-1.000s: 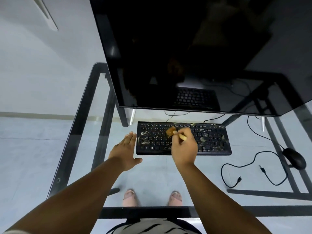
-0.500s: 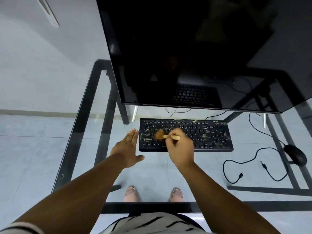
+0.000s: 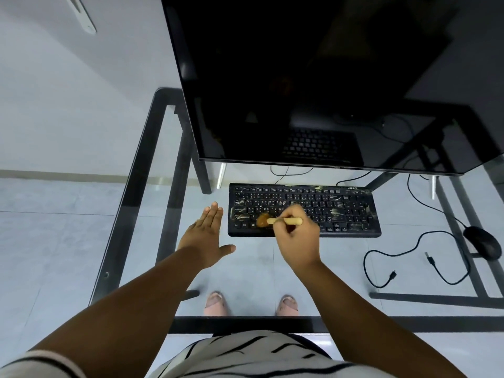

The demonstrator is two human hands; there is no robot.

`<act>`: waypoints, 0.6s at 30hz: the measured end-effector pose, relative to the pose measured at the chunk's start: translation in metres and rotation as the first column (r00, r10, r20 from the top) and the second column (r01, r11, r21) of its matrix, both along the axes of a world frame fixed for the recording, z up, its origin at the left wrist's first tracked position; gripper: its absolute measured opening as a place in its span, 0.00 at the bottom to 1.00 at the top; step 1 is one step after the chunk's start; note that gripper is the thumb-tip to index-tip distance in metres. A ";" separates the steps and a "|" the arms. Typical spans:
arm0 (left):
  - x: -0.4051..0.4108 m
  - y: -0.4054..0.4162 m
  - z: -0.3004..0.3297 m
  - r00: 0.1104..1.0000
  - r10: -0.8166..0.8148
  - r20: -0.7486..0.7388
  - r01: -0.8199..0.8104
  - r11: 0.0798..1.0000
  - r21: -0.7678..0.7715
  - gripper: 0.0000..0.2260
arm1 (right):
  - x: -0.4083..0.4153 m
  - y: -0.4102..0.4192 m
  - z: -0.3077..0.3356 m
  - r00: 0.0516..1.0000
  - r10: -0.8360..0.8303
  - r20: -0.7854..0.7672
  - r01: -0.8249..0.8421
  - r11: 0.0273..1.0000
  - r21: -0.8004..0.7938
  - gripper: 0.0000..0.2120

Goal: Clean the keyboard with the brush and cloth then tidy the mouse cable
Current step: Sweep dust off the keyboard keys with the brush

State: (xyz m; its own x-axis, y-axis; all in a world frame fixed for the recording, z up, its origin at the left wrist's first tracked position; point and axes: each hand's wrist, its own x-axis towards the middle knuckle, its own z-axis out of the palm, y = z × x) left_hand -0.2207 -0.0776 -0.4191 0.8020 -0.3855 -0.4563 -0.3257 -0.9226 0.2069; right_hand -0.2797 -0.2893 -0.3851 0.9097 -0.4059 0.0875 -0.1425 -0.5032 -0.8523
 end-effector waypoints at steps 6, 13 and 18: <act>-0.001 -0.001 0.002 0.999 0.035 -0.004 -0.035 0.999 -0.039 0.46 | -0.003 0.001 0.000 0.960 0.224 -0.168 -0.239 0.968 -0.078 0.03; -0.001 -0.006 0.008 0.994 0.098 0.039 -0.095 0.993 -0.062 0.48 | -0.001 -0.021 0.008 1.000 -0.014 -0.005 0.014 0.997 0.070 0.03; -0.007 -0.014 0.008 0.988 0.115 0.105 -0.105 0.990 -0.094 0.47 | 0.000 -0.023 0.003 0.995 -0.073 -0.073 0.066 0.994 -0.092 0.04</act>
